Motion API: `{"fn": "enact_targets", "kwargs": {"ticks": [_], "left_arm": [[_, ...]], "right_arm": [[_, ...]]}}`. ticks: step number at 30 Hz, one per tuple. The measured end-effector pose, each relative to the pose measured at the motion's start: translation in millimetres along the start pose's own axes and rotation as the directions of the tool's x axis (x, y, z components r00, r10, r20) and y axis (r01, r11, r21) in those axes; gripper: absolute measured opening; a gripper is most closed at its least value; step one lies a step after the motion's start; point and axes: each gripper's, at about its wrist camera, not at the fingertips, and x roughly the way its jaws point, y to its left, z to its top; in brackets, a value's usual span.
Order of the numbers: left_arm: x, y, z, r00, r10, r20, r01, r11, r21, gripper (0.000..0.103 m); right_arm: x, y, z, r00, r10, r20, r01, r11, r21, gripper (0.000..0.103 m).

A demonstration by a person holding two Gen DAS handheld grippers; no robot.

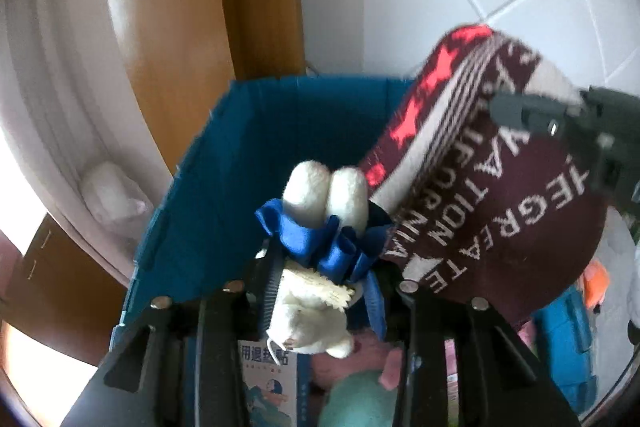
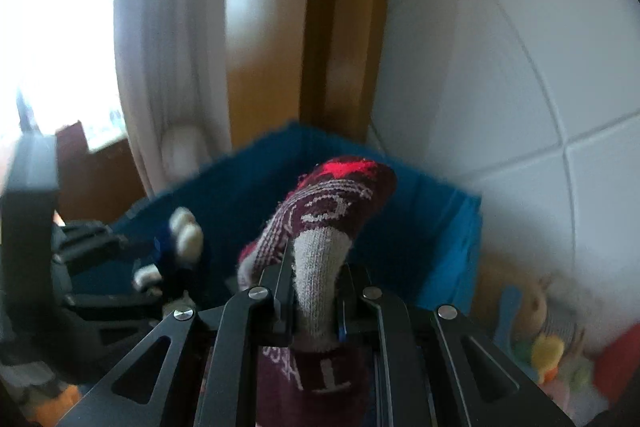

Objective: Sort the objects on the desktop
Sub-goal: 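Carry the ruffle plush with the left tool while the right carries the hat to the bin, then open the left tool over the blue bin while the right releases the hat inside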

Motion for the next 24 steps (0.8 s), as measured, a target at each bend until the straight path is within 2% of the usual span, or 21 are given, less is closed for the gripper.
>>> {"fn": "enact_targets", "kwargs": {"ticks": [1, 2, 3, 4, 5, 6, 7, 8, 10, 12, 18, 21, 24], "left_arm": [[4.1, 1.0, -0.4, 1.0, 0.005, -0.009, -0.005, 1.0, 0.001, 0.064], [7.3, 1.8, -0.6, 1.0, 0.01, -0.015, -0.01, 1.0, 0.001, 0.086], [10.9, 2.1, -1.1, 1.0, 0.011, -0.014, -0.011, 1.0, 0.003, 0.091], [13.0, 2.8, -2.4, 1.0, 0.006, -0.015, -0.005, 1.0, 0.005, 0.093], [14.7, 3.5, -3.8, 1.0, -0.001, -0.016, 0.002, 1.0, 0.007, 0.093], [14.3, 5.5, -4.4, 1.0, 0.0, -0.017, 0.001, 1.0, 0.008, 0.093], [13.3, 7.7, -4.9, 1.0, 0.002, -0.018, -0.002, 1.0, 0.01, 0.093], [12.4, 9.9, -5.3, 1.0, 0.005, -0.019, -0.005, 1.0, 0.012, 0.093], [9.7, 10.6, -3.7, 1.0, 0.004, -0.019, -0.003, 1.0, 0.012, 0.094], [3.9, 11.4, -6.2, 1.0, -0.002, -0.013, 0.002, 1.0, 0.01, 0.094], [-19.1, 10.1, -15.5, 1.0, 0.023, 0.019, -0.023, 1.0, 0.0, 0.094], [-37.7, 2.4, -19.4, 0.997, 0.05, 0.058, -0.051, 0.999, 0.002, 0.094], [-65.9, -10.7, -27.9, 0.992, 0.035, 0.12, -0.033, 0.999, -0.021, 0.094]], "right_arm": [[9.9, -0.8, -4.0, 1.0, -0.003, -0.026, 0.003, 1.0, 0.012, 0.017], [15.1, -2.9, -8.4, 0.999, -0.009, -0.044, 0.01, 1.0, 0.02, 0.027], [17.8, -5.3, -11.8, 0.998, -0.018, -0.054, 0.019, 0.999, 0.027, 0.034], [19.7, -7.8, -14.2, 0.998, -0.026, -0.06, 0.028, 0.999, 0.034, 0.049], [21.5, -10.2, -16.7, 0.997, -0.035, -0.065, 0.038, 0.998, 0.041, 0.064], [20.8, -11.6, -19.1, 0.997, -0.04, -0.067, 0.043, 0.998, 0.047, 0.073], [17.9, -12.0, -21.4, 0.997, -0.042, -0.065, 0.046, 0.998, 0.052, 0.089], [14.9, -12.4, -23.8, 0.997, -0.045, -0.064, 0.048, 0.997, 0.057, 0.096], [9.1, -13.3, -28.5, 0.997, -0.049, -0.06, 0.053, 0.996, 0.068, 0.097], [3.3, -14.1, -33.2, 0.997, -0.054, -0.057, 0.058, 0.995, 0.078, 0.102], [-16.4, -16.9, -48.6, 0.997, -0.067, -0.043, 0.072, 0.991, 0.111, 0.103], [-44.7, -20.2, -62.1, 0.998, -0.067, -0.006, 0.067, 0.988, 0.14, 0.103], [-81.7, -24.0, -78.7, 0.996, -0.066, 0.053, 0.057, 0.985, 0.163, 0.103]]}}
